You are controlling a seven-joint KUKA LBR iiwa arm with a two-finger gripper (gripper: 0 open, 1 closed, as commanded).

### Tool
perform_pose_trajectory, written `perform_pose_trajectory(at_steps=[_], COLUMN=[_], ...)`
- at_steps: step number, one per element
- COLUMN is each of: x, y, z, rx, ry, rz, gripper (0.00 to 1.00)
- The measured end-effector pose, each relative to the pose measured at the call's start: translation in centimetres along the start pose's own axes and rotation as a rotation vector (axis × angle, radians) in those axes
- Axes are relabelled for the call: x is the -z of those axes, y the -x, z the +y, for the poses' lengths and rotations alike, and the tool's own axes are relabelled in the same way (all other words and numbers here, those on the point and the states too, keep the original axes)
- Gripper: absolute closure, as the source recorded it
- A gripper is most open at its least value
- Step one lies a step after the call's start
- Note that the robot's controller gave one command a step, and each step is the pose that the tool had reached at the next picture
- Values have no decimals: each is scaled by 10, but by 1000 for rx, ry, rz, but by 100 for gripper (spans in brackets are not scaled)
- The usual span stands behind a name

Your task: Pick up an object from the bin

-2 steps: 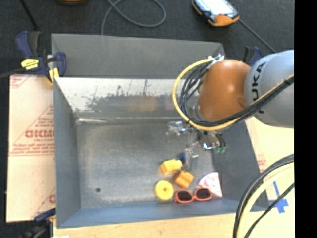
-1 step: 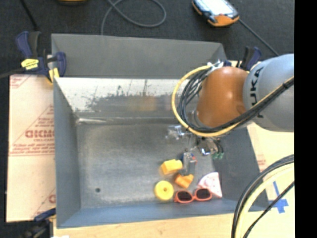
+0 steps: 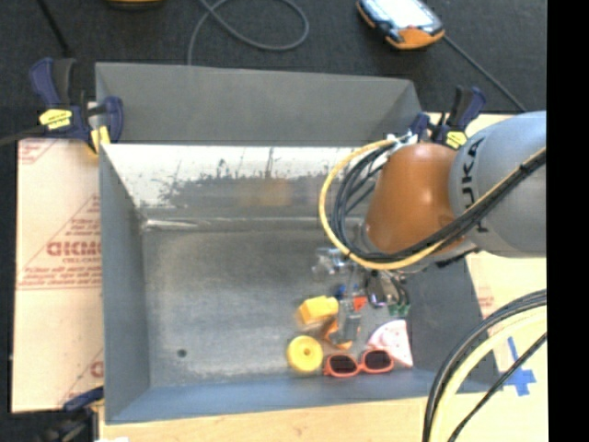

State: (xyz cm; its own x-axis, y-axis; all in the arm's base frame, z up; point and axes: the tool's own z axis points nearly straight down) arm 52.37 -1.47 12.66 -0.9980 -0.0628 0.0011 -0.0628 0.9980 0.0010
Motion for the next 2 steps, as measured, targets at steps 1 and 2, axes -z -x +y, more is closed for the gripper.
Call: perform_pose_trajectory(at_steps=[1, 2], x=[-20, -20], y=[-44, -44], z=[-65, -65], rx=[289, 290], ry=[-2, -3], rz=[-3, -3], gripper=[100, 0])
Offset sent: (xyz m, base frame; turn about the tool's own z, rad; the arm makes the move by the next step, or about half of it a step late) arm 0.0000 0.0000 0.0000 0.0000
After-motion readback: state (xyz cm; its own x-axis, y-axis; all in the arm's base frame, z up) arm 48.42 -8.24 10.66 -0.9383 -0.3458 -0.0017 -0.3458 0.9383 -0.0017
